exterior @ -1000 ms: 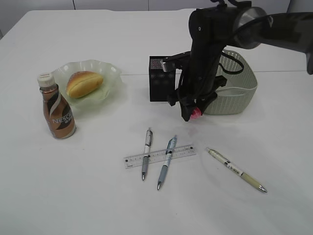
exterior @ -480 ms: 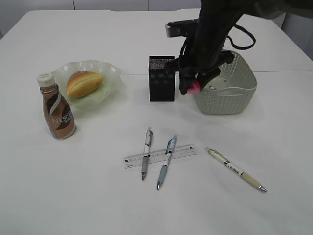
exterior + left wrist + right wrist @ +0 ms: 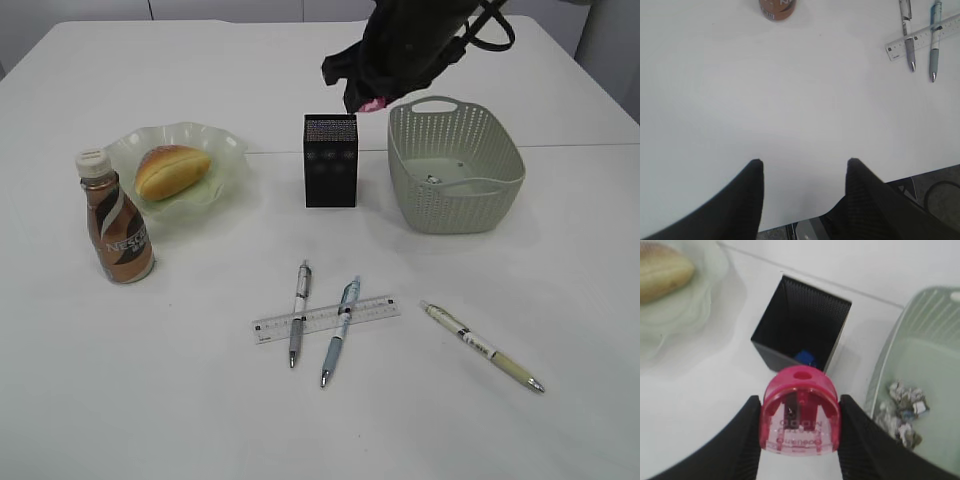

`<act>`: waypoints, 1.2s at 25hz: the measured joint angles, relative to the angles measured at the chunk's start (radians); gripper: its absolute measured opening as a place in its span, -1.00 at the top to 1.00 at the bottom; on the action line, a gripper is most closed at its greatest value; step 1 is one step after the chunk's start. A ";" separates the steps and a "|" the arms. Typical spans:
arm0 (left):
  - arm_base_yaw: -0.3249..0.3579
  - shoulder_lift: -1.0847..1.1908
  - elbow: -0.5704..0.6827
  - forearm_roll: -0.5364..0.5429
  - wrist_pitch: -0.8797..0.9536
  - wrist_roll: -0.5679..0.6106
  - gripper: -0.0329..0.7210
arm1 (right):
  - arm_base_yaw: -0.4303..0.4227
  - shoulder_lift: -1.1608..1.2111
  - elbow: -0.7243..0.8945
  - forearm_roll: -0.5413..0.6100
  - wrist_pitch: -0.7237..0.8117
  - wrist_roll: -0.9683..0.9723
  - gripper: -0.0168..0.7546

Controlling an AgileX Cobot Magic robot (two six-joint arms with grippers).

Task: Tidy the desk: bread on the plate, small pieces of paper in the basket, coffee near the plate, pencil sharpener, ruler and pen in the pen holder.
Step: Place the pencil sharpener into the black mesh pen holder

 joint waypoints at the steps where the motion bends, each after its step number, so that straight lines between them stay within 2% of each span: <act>1: 0.000 0.000 0.000 0.000 0.000 0.000 -0.10 | 0.000 0.000 0.000 -0.008 -0.038 0.000 0.09; 8: 0.000 0.000 0.000 0.000 0.000 0.000 -0.10 | 0.000 0.000 0.043 -0.032 -0.327 -0.007 0.09; 21: 0.000 0.000 0.000 0.000 0.000 0.000 -0.10 | 0.000 0.000 0.406 -0.110 -1.050 -0.009 0.09; 30: 0.000 0.000 0.000 0.000 0.000 0.000 -0.10 | 0.000 0.056 0.434 -0.113 -1.241 -0.009 0.09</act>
